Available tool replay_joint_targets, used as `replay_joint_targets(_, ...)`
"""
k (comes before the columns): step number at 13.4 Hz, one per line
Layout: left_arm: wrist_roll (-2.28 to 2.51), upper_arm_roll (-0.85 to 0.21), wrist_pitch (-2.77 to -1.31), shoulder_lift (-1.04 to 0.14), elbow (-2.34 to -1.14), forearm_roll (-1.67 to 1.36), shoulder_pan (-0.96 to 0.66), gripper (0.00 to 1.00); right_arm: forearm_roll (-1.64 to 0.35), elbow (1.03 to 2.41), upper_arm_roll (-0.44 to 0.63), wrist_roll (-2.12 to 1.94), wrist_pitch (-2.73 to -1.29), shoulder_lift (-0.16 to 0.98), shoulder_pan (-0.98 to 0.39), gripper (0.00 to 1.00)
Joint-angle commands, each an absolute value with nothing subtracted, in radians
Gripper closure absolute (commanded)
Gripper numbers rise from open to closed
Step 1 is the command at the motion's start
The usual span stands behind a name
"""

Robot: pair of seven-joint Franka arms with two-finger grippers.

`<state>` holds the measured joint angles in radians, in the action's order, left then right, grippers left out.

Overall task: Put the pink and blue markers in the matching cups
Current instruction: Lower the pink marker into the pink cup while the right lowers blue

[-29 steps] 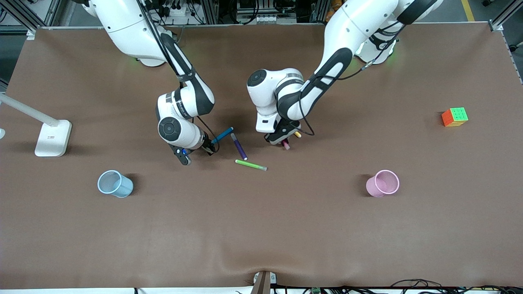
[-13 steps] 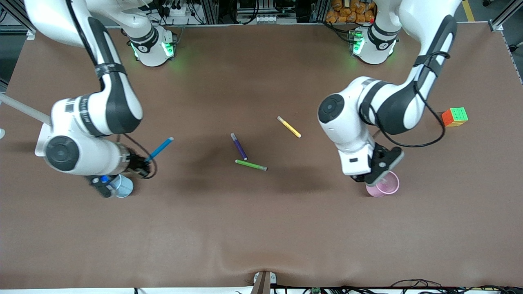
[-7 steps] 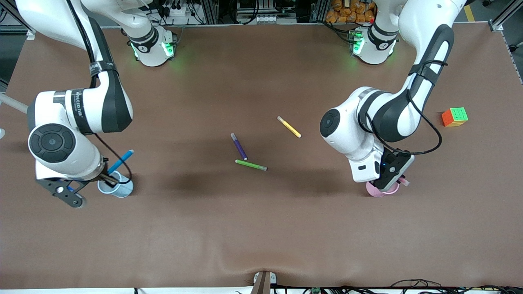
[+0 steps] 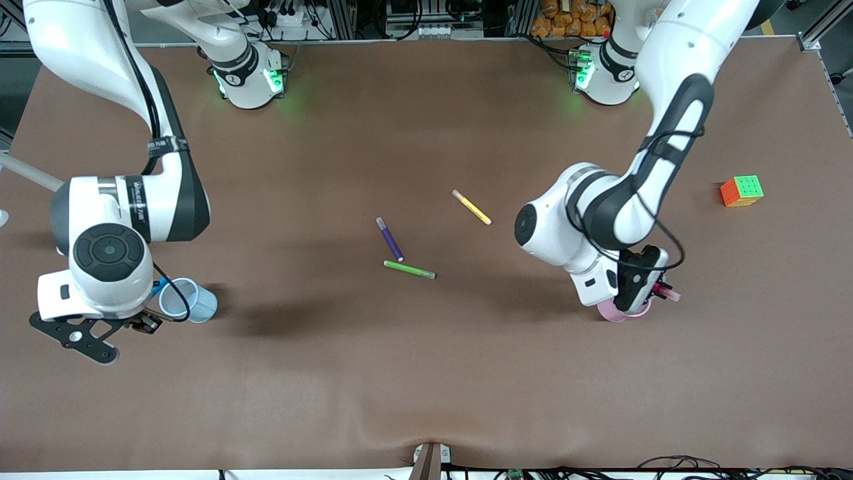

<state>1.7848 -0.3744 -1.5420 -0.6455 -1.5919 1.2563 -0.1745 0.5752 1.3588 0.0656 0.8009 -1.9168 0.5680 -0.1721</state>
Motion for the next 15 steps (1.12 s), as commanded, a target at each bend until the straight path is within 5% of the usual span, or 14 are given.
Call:
replay_joint_targets(1, 1.833, -0.365, -1.482, -0.687, -1.577, 1.322, -0.196, 1.0, 0.633, 1.339, 0.078, 0.822, -1.995, 0.598, -0.155, 1.0)
replay_joint_targets(13, 1.836, -0.316, -1.447, -0.79, -1.487, 1.448, -0.23, 1.0, 0.749, 1.522, 0.08, 1.083, -2.123, 0.635, -0.172, 1.0)
replay_joint_targets(15, 1.835, -0.311, -1.447, -0.805, -1.467, 1.45, -0.245, 1.0, 0.744, 1.529, 0.078, 1.085, -2.112, 0.634, -0.172, 0.92)
